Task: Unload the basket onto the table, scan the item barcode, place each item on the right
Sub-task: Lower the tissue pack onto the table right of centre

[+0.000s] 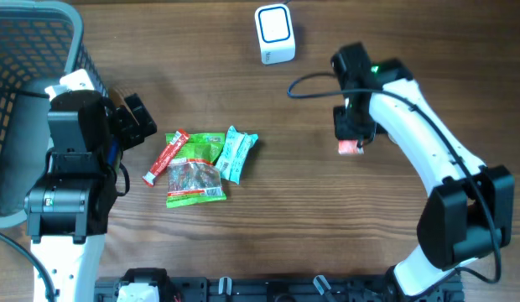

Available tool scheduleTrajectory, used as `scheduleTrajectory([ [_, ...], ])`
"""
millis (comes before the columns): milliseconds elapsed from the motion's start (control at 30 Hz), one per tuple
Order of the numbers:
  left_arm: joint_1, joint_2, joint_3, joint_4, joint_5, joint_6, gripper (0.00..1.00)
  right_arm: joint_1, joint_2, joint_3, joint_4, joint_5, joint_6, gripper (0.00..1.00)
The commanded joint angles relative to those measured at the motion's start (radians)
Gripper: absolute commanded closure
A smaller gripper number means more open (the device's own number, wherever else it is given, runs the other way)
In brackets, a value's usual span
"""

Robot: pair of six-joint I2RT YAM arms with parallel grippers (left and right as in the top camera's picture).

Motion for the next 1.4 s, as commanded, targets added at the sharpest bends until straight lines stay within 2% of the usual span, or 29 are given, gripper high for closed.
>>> scheduleTrajectory([
  [0, 0.006, 0.0, 0.014, 0.003, -0.009, 0.005, 0.0, -0.037, 0.009, -0.138, 0.108, 0.12, 0.037, 0.96],
  [100, 0.006, 0.0, 0.014, 0.003, -0.009, 0.005, 0.0, -0.055, 0.009, -0.196, 0.188, 0.129, 0.012, 0.89],
  [133, 0.006, 0.0, 0.014, 0.003, -0.009, 0.005, 0.0, -0.058, 0.009, -0.204, 0.208, 0.129, 0.003, 0.81],
  [167, 0.006, 0.0, 0.014, 0.003, -0.009, 0.005, 0.0, -0.059, 0.009, -0.206, 0.221, 0.129, -0.008, 0.65],
  [200, 0.006, 0.0, 0.014, 0.003, -0.009, 0.005, 0.0, -0.059, 0.009, -0.206, 0.232, 0.129, -0.028, 0.56],
  [267, 0.006, 0.0, 0.014, 0.003, -0.009, 0.005, 0.0, -0.059, 0.008, -0.195, 0.243, 0.13, -0.087, 0.48],
  [367, 0.006, 0.0, 0.014, 0.003, -0.009, 0.005, 0.0, -0.059, 0.006, -0.154, 0.223, 0.124, -0.09, 0.47],
  [433, 0.006, 0.0, 0.014, 0.003, -0.009, 0.005, 0.0, -0.059, 0.006, -0.106, 0.187, 0.047, -0.09, 0.47],
  [500, 0.006, 0.0, 0.014, 0.003, -0.009, 0.005, 0.0, -0.059, 0.006, -0.079, 0.167, -0.066, -0.091, 0.5],
  [567, 0.006, 0.0, 0.014, 0.003, -0.009, 0.005, 0.0, -0.059, 0.006, -0.075, 0.145, -0.176, -0.09, 0.62],
  [633, 0.006, 0.0, 0.014, 0.003, -0.009, 0.005, 0.0, -0.059, 0.009, -0.086, 0.124, -0.211, -0.071, 0.96],
  [767, 0.006, 0.0, 0.014, 0.003, -0.009, 0.005, 0.0, -0.059, 0.009, -0.153, 0.181, -0.201, -0.052, 0.96],
  [1067, 0.006, 0.0, 0.014, 0.003, -0.009, 0.005, 0.0, -0.059, 0.009, -0.364, 0.405, -0.044, -0.019, 0.96],
  [1367, 0.006, 0.0, 0.014, 0.003, -0.009, 0.005, 0.0, -0.059, 0.009, -0.432, 0.54, 0.043, -0.003, 0.96],
])
